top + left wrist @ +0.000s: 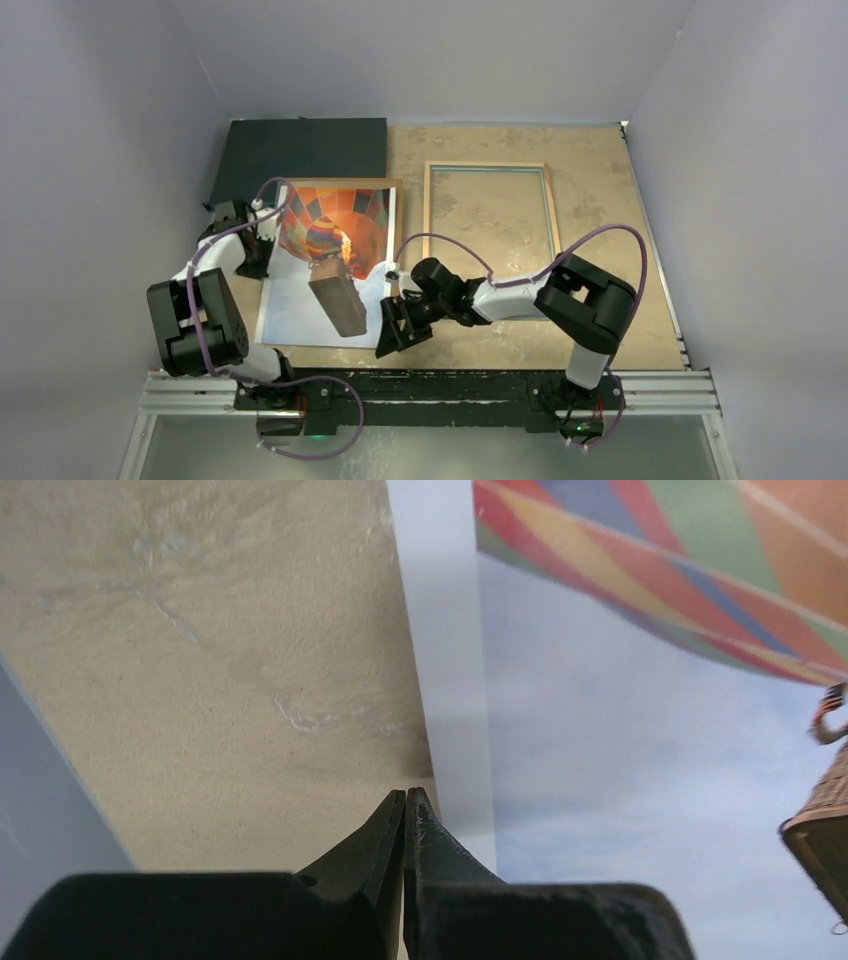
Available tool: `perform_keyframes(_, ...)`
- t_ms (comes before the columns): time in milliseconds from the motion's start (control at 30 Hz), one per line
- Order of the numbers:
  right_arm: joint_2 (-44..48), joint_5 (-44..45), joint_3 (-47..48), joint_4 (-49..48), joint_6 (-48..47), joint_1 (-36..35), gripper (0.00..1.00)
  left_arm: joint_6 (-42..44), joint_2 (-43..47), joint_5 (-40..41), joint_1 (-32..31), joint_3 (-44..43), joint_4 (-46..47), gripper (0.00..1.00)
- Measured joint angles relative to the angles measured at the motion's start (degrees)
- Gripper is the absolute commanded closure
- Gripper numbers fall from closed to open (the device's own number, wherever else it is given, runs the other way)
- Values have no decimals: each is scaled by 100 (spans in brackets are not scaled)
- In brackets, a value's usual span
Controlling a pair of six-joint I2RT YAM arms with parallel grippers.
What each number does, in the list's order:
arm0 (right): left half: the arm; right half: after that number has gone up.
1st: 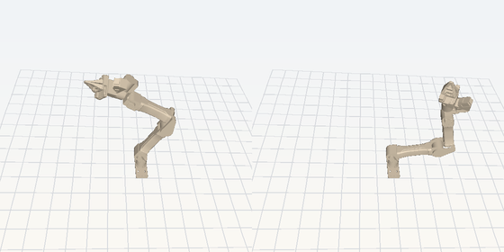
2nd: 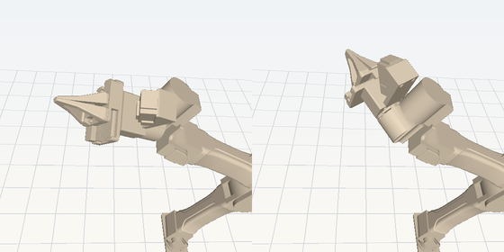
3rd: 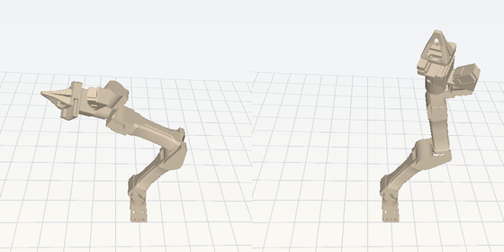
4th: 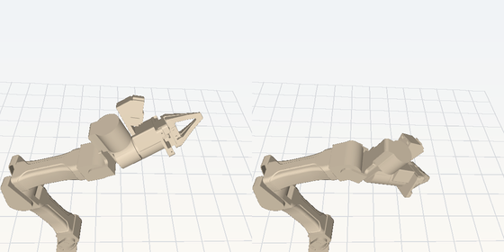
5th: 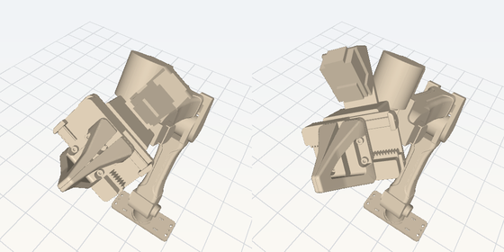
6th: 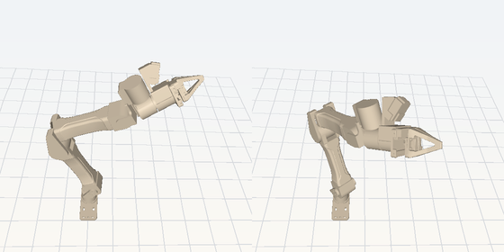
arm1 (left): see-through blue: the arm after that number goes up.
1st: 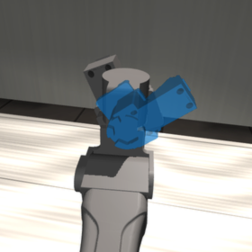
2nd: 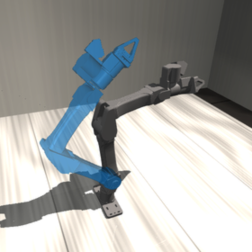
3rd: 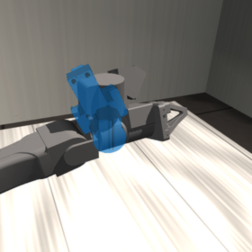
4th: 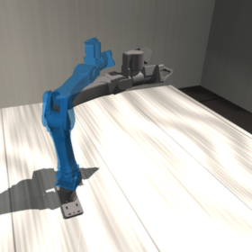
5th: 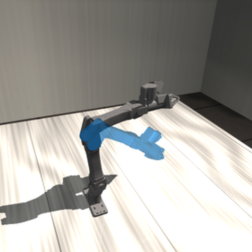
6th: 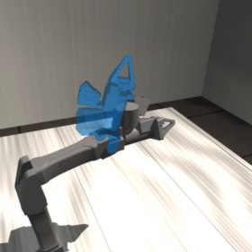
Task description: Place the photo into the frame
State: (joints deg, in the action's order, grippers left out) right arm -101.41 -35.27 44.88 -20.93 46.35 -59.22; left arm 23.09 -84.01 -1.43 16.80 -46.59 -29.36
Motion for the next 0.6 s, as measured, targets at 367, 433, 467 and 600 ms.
perform_keyframes(367, -9, 612, -44, -319, 389, -153, 18, 446, 326, 70, 343, 645, 94, 100)
perform_keyframes(433, -9, 743, -9, -297, 433, -162, 18, 520, 483, 72, 341, 802, 184, 100)
perform_keyframes(467, -9, 793, 13, -273, 439, -166, 18, 538, 518, 74, 341, 839, 221, 100)
perform_keyframes(600, -22, 1043, 153, -151, 437, -190, 18, 647, 577, 74, 339, 905, 299, 100)
